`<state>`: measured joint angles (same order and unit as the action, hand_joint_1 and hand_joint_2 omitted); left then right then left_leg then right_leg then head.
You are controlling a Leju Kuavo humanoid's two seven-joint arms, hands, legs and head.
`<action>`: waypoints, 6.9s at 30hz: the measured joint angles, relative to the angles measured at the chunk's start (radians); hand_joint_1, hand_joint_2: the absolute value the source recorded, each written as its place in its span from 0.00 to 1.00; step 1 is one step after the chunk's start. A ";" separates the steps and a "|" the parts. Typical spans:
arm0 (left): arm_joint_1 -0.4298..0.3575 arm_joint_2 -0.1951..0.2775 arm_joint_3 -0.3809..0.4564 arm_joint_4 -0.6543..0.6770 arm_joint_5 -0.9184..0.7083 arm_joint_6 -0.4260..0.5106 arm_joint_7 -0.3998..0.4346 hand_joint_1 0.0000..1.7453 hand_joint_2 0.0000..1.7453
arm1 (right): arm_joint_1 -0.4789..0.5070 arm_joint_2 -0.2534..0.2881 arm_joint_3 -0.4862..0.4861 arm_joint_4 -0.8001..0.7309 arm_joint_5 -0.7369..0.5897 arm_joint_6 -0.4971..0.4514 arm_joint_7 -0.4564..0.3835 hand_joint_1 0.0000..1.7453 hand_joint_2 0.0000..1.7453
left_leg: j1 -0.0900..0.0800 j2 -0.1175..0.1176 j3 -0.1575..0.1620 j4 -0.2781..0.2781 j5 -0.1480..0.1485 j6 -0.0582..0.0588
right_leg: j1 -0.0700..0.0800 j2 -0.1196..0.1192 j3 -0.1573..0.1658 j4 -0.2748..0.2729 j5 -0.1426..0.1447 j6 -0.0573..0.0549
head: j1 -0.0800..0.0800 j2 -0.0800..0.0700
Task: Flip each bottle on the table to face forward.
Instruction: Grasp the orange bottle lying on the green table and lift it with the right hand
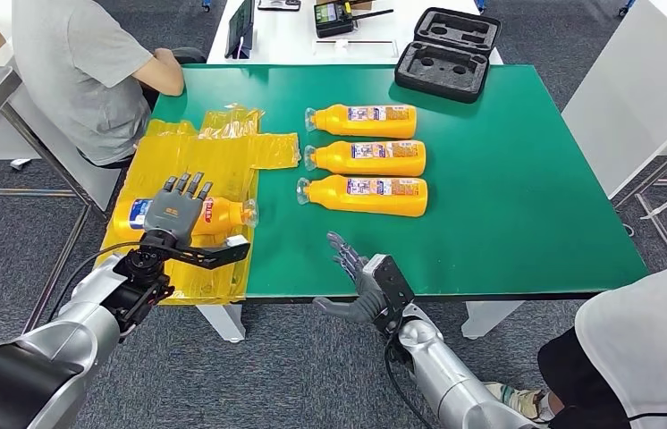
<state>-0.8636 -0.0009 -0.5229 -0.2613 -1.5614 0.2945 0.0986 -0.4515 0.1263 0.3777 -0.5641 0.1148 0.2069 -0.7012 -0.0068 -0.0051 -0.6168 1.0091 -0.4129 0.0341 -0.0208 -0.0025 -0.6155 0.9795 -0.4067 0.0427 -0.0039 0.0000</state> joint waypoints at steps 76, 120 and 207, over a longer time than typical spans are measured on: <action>0.623 -0.231 0.200 -0.745 1.444 0.028 -0.799 0.00 1.00 | 0.201 -0.170 -0.272 -0.455 0.720 -0.715 0.040 0.00 1.00 | -0.002 0.000 0.000 0.000 -0.002 0.002 | -0.002 0.001 0.000 -0.001 0.001 0.002 | 0.000 0.000; 0.616 -0.218 0.087 -0.737 1.480 0.023 -0.799 0.00 1.00 | 0.038 -0.207 -0.191 -0.157 0.610 -0.548 0.038 0.00 1.00 | -0.002 0.000 0.000 0.000 -0.001 0.002 | -0.002 0.000 0.000 -0.001 0.001 0.002 | 0.000 0.000; 0.581 -0.218 0.008 -0.720 1.508 0.062 -0.799 0.00 1.00 | -0.237 -0.259 -0.062 0.181 0.834 -0.385 0.185 0.00 1.00 | -0.002 0.000 0.000 0.000 -0.001 0.002 | -0.001 0.000 0.000 -0.001 0.001 0.002 | 0.000 0.000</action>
<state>-0.2824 -0.2193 -0.5150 -0.9815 -0.0534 0.3563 -0.7008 -0.6885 -0.1330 0.3152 -0.3827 0.9487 -0.1782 -0.5165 -0.0083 -0.0051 -0.6171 1.0094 -0.4141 0.0362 -0.0223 -0.0023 -0.6152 0.9785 -0.4059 0.0448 -0.0042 0.0000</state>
